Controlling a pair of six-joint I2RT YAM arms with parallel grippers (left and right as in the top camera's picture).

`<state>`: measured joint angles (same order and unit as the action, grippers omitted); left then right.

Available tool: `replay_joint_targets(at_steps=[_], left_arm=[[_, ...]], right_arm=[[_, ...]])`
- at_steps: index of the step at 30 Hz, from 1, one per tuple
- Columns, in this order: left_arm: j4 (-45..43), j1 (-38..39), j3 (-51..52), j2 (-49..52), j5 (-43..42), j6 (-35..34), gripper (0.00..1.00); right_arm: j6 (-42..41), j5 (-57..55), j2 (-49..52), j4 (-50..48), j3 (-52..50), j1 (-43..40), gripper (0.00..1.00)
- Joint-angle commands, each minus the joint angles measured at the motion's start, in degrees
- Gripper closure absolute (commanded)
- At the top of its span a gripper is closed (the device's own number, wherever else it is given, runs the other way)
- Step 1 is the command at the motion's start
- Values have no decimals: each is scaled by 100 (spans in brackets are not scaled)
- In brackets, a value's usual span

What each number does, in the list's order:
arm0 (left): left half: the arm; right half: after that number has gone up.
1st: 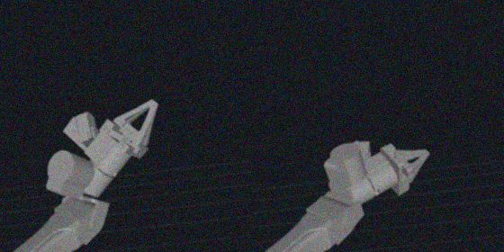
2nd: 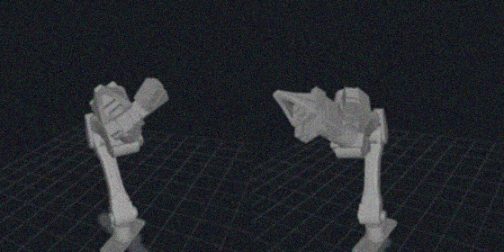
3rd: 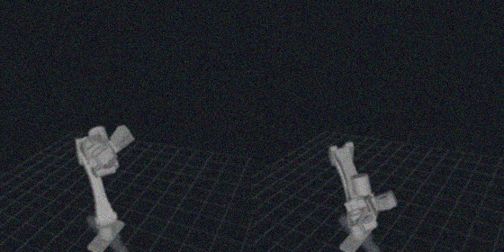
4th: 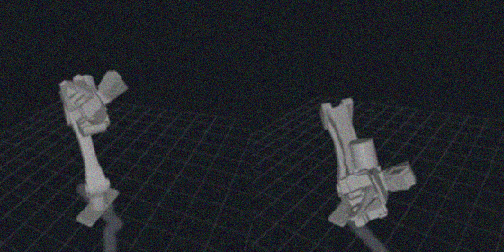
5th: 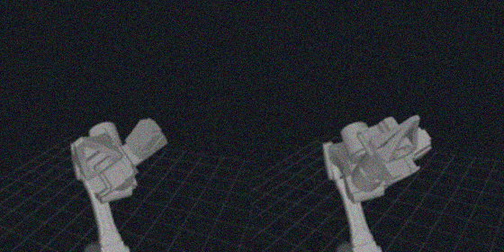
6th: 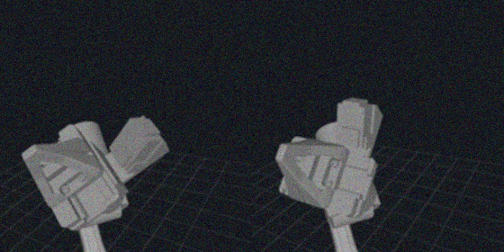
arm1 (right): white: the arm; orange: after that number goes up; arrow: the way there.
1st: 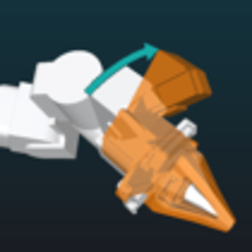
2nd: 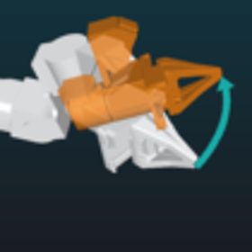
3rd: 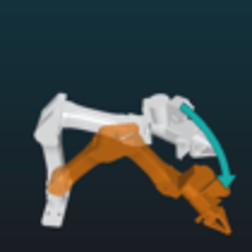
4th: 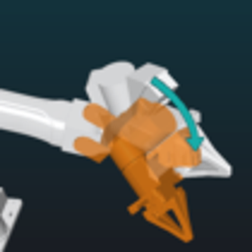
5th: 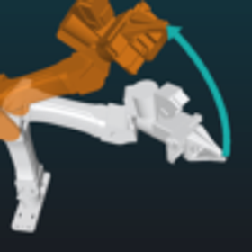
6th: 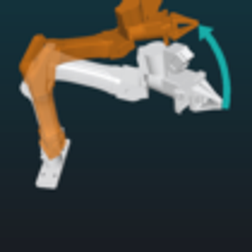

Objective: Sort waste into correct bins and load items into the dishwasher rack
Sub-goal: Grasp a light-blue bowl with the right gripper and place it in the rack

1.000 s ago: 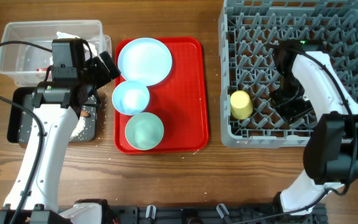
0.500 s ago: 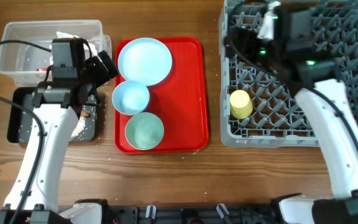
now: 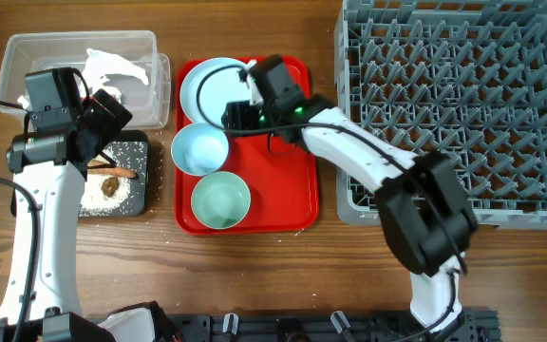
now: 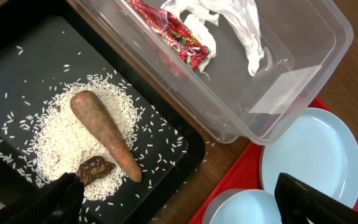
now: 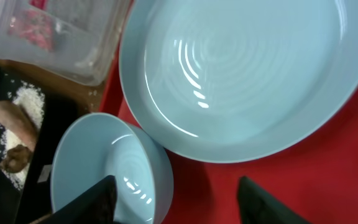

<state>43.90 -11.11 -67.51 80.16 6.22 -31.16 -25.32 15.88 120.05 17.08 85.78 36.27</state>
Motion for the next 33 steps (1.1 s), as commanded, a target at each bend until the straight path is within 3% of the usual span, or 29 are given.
replay_joint_targets(at_steps=[1, 6, 7, 13, 18, 21, 22, 23, 24, 26, 27, 29, 33], left_arm=[[9, -31, -87, -66, 92, -81, 0], [9, -31, -87, -66, 92, -81, 0], [9, -31, -87, -66, 92, -81, 0], [9, -31, -87, -66, 92, -81, 0], [9, -31, -87, -66, 92, -81, 0], [9, -31, -87, -66, 92, -81, 0], [9, -31, -87, -66, 92, -81, 0], [9, -31, -87, -66, 92, -81, 0], [9, -31, -87, -66, 92, -81, 0], [9, -31, -87, -66, 92, -81, 0], [9, -31, -87, -66, 92, -81, 0], [9, -31, -87, -66, 92, -81, 0], [9, -31, -87, -66, 92, -81, 0]], right_arm=[[68, 55, 413, -35, 15, 118, 60], [-37, 59, 522, 52, 13, 127, 75], [-72, 55, 520, 138, 15, 127, 96], [-315, 28, 188, 382, 153, -291, 96], [-98, -509, -1504, 721, 267, -1012, 96], [9, -2144, -2450, 1156, 267, -1226, 96], [13, -3630, -2669, 1399, 267, -1268, 96], [39, -4354, -2682, 1456, 267, -1268, 96], [306, -5818, -2618, 1464, 262, -1270, 96], [1202, -7364, -2288, 887, 262, -1311, 96], [2426, -7475, -1908, -57, 260, -1449, 96], [3585, -7549, -1429, -1132, 262, -1624, 96], [7053, -7648, -168, -3967, 260, -2004, 96]])
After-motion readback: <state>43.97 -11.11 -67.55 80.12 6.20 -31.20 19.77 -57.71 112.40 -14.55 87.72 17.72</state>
